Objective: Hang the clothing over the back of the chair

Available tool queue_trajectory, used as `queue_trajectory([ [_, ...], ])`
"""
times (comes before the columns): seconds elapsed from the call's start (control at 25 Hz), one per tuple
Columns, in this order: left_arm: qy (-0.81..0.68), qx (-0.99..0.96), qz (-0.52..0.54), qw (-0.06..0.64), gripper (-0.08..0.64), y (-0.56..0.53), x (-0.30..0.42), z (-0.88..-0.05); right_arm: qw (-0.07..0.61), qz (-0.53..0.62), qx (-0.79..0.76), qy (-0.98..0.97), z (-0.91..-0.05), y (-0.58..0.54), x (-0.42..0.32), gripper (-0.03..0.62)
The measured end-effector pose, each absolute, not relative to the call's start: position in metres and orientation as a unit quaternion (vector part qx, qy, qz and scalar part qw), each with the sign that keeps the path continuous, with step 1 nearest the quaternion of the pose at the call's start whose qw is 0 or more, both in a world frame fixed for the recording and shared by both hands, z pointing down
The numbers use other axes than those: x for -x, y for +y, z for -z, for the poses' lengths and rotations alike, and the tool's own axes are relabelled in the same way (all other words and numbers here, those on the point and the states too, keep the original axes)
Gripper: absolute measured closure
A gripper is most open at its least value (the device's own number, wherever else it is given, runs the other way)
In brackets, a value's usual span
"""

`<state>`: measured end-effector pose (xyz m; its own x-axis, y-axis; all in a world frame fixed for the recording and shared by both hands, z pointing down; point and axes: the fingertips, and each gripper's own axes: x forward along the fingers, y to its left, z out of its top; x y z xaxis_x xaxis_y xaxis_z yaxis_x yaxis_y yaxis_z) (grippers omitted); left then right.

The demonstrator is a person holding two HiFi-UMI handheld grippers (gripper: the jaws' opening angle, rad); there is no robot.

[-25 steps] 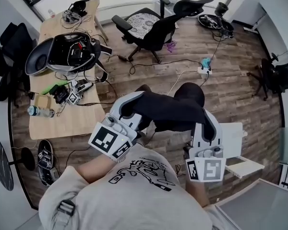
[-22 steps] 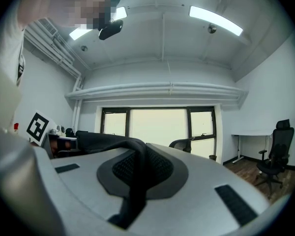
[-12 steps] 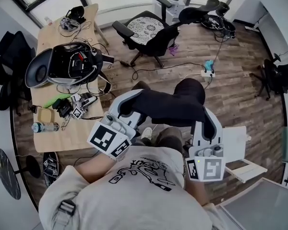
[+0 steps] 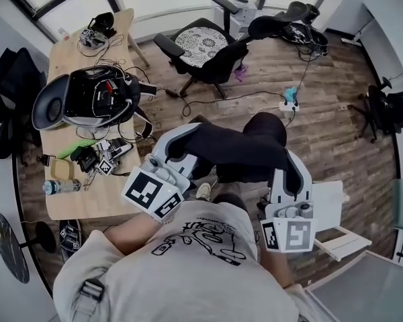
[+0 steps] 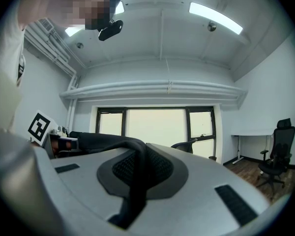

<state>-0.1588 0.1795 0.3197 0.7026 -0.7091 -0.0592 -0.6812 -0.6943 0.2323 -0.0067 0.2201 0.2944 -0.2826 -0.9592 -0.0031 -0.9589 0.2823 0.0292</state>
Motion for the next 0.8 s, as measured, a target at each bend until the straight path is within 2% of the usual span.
queue_trajectory([
  [0.8, -0.391, -0.914, 0.057, 0.091, 0.548, 0.034, 0.055, -0.319, -0.012, -0.006, -0.59, -0.808, -0.301, 0.075, -0.1, 0.586],
])
